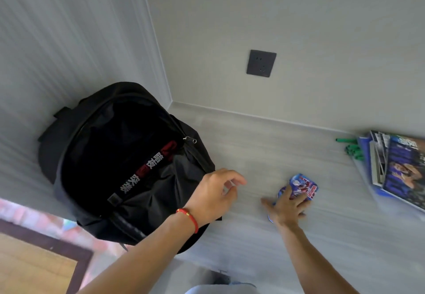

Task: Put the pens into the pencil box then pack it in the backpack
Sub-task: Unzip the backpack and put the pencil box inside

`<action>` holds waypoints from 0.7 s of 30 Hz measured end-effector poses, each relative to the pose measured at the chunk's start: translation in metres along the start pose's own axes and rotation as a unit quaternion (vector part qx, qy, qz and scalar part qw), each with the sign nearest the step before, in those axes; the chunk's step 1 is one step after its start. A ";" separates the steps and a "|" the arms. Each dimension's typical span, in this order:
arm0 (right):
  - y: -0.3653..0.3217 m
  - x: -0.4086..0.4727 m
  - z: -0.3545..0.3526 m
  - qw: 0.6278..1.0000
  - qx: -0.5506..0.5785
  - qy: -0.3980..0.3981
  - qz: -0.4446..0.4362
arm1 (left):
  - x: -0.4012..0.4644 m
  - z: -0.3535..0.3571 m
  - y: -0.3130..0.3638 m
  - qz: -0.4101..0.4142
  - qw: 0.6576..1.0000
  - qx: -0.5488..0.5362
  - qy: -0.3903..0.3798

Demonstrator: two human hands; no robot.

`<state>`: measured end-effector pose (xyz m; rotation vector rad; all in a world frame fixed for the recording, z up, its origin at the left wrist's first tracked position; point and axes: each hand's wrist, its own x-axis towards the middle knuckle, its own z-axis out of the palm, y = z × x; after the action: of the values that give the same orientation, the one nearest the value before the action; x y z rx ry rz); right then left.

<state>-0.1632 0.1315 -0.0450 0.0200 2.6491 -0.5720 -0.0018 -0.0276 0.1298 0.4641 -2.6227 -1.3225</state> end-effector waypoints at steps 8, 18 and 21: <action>0.003 0.007 0.009 0.998 0.001 0.053 0.024 | 0.004 0.005 -0.020 -0.052 0.998 -0.016 0.036; -0.018 -0.051 -0.030 0.900 0.362 -0.210 -0.119 | 0.003 0.019 -0.018 -0.077 0.994 -0.061 0.042; -0.036 -0.066 -0.057 0.835 0.439 -0.294 -0.153 | 0.002 0.010 -0.018 -0.118 0.986 -0.102 0.066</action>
<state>-0.1297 0.1264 0.0433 -0.2684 1.6131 -1.5652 -0.0029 -0.0305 0.1093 0.8194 -2.3504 -1.5515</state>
